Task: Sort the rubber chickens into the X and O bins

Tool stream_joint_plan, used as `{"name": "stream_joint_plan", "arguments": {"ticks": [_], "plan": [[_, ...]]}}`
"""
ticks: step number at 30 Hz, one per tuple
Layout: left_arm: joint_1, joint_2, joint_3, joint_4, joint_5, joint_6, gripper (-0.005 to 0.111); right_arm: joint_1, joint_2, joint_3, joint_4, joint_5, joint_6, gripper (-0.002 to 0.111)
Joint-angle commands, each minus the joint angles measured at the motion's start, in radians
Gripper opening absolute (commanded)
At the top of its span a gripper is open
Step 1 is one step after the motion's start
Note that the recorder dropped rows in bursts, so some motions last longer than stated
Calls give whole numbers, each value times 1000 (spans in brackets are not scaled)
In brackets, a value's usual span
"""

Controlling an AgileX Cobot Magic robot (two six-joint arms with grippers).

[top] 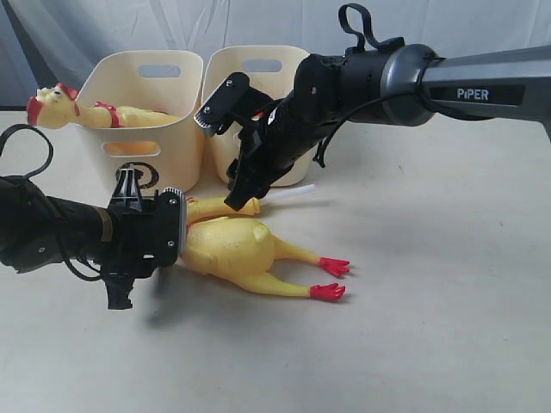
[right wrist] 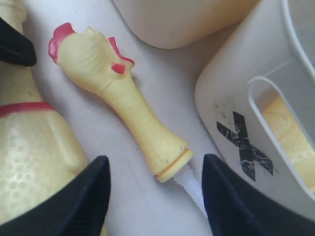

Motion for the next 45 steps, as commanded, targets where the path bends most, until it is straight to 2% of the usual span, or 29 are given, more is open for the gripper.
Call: {"name": "stream_joint_plan", "arguments": {"ticks": [1, 5, 8, 9, 11, 13, 26, 35, 42, 44, 45], "plan": [[2, 10, -8, 2, -16, -1, 47, -3, -14, 3, 2, 2, 1, 53], [2, 10, -10, 2, -19, -1, 41, -3, -14, 3, 2, 4, 1, 53], [2, 10, -13, 2, -19, -1, 25, -3, -14, 3, 2, 6, 1, 53], [2, 10, -13, 2, -19, -1, 15, -3, -14, 3, 2, 6, 1, 53], [2, 10, -13, 2, -14, -1, 6, -3, -14, 3, 2, 6, 1, 53], [2, 10, -13, 2, 8, -1, 3, -3, -14, 3, 2, 6, 1, 53], [-3, -150, -13, -21, 288, -1, 3, -3, -14, 3, 2, 31, 19, 53], [-50, -278, -8, -187, 551, 1, 0, -3, -50, 3, 33, 103, 55, 53], [-52, -411, -8, -306, 689, 1, 0, -3, -104, 3, 35, 177, 81, 53], [-52, -458, -8, -328, 763, 1, 0, -3, -117, 3, 35, 198, 95, 48], [-52, -485, -8, -347, 818, 1, 0, -3, -126, 3, 38, 216, 108, 39]]}}
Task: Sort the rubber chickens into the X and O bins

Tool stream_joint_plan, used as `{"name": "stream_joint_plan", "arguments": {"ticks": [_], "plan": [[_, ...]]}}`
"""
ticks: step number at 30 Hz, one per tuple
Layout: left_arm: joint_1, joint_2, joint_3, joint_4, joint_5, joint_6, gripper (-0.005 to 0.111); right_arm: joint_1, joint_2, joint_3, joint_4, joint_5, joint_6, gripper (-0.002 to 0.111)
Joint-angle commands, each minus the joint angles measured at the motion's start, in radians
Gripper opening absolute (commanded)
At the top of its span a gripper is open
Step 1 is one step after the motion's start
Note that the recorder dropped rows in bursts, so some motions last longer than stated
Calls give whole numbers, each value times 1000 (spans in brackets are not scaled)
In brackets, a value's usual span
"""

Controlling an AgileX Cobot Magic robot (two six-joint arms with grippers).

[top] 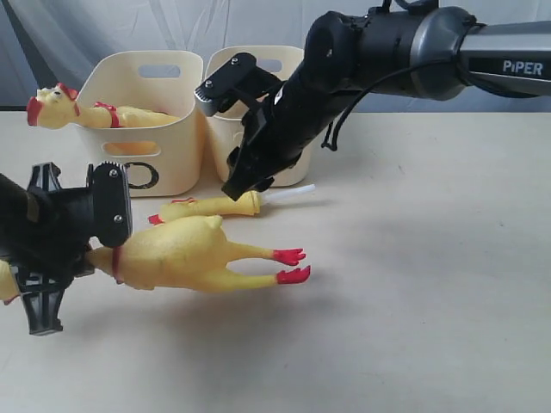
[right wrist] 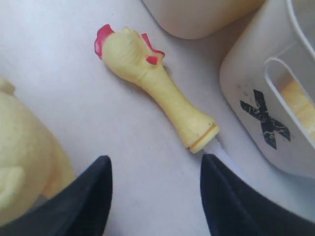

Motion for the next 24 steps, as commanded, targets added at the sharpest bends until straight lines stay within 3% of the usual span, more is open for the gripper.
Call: {"name": "stream_joint_plan", "arguments": {"ticks": [1, 7, 11, 18, 24], "plan": [[-3, -89, -1, -67, 146, -9, 0, -3, -34, 3, 12, 52, 32, 35], [-3, -192, -1, -115, 213, -35, 0, -3, -47, 3, 25, 131, 55, 31], [-3, -266, -1, -111, 245, -143, 0, -3, -49, 3, 22, 166, 105, 30], [-3, -349, -1, -44, 391, -249, 0, -3, -53, 3, 22, 222, 132, 1], [-3, -408, -1, -37, 494, -271, 0, -3, -85, 3, 22, 225, 166, -1]]}}
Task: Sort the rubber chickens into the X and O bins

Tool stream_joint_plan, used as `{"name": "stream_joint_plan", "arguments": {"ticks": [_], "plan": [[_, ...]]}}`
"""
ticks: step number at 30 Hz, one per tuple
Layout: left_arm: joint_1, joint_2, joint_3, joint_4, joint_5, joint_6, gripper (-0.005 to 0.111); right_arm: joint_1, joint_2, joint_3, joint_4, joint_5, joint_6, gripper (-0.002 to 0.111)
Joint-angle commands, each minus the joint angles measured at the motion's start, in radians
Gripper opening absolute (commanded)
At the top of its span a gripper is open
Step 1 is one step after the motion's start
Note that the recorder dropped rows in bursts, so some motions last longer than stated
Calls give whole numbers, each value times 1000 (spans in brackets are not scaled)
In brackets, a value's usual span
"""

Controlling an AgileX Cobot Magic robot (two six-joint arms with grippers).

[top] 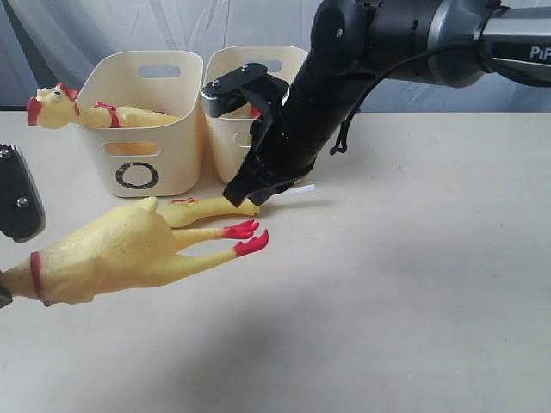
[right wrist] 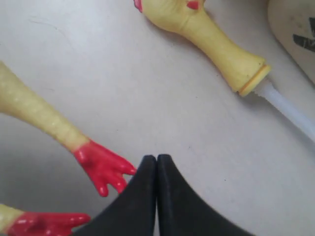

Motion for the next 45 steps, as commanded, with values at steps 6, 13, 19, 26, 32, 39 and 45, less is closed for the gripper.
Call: {"name": "stream_joint_plan", "arguments": {"ticks": [6, 13, 19, 26, 32, 39, 45], "plan": [[-3, -91, -1, -1, 76, -209, 0, -3, -85, 3, -61, 15, 81, -1], [-3, -93, -31, -21, 101, -353, 0, -3, -135, 21, -174, 21, 181, -1], [-3, -93, -159, -59, 44, -433, 0, -3, -182, 124, -230, -21, 203, -1], [-3, -26, -296, -153, 23, -518, 0, -3, -208, 251, -207, -123, 217, -1], [-2, 147, -425, -203, 44, -599, 0, -3, -224, 320, -200, -156, 218, -1], [-2, 345, -618, -212, 62, -717, 0, -3, -245, 356, -168, -215, 218, -1], [22, 494, -787, -193, 143, -772, 0, -3, -246, 356, -132, -222, 218, -1]]}}
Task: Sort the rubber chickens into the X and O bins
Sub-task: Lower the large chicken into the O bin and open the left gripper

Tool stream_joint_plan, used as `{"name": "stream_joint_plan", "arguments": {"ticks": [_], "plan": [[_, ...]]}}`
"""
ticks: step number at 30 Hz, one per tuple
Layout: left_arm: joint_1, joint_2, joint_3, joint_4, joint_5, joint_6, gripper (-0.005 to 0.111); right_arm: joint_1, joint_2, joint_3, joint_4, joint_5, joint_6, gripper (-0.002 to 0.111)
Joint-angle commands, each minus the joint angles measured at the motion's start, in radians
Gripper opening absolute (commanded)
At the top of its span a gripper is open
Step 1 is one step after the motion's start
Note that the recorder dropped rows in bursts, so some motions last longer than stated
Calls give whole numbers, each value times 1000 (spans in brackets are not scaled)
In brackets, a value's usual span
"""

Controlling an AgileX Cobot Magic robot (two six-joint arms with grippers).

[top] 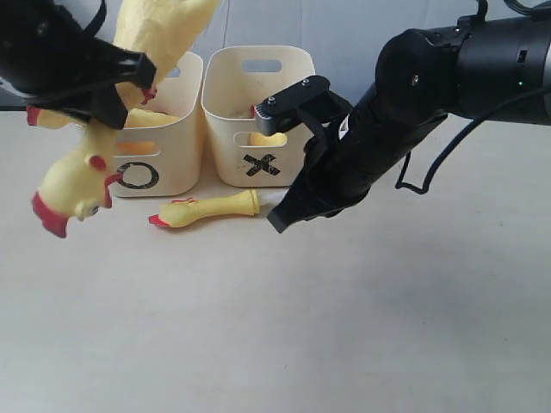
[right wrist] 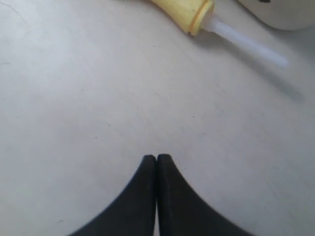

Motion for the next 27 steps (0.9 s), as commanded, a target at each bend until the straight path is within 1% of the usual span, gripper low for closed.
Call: {"name": "stream_joint_plan", "arguments": {"ticks": [1, 3, 9, 13, 17, 27], "plan": [[35, 110, -134, 8, 81, -49, 0, -3, -12, 4, 30, -22, -1, -1], [64, 153, -187, -6, 131, -48, 0, -3, -12, 4, 37, -26, -1, -1], [144, 240, -291, -52, 134, -76, 0, -3, -12, 4, 92, -35, 1, -1], [188, 282, -331, -152, 134, -74, 0, -3, -12, 4, 114, -43, 1, -1], [202, 327, -337, -244, 134, -63, 0, -3, -12, 4, 116, -46, -3, -1], [208, 413, -337, -241, 134, -65, 0, -3, -12, 4, 116, -48, -9, -1]]}}
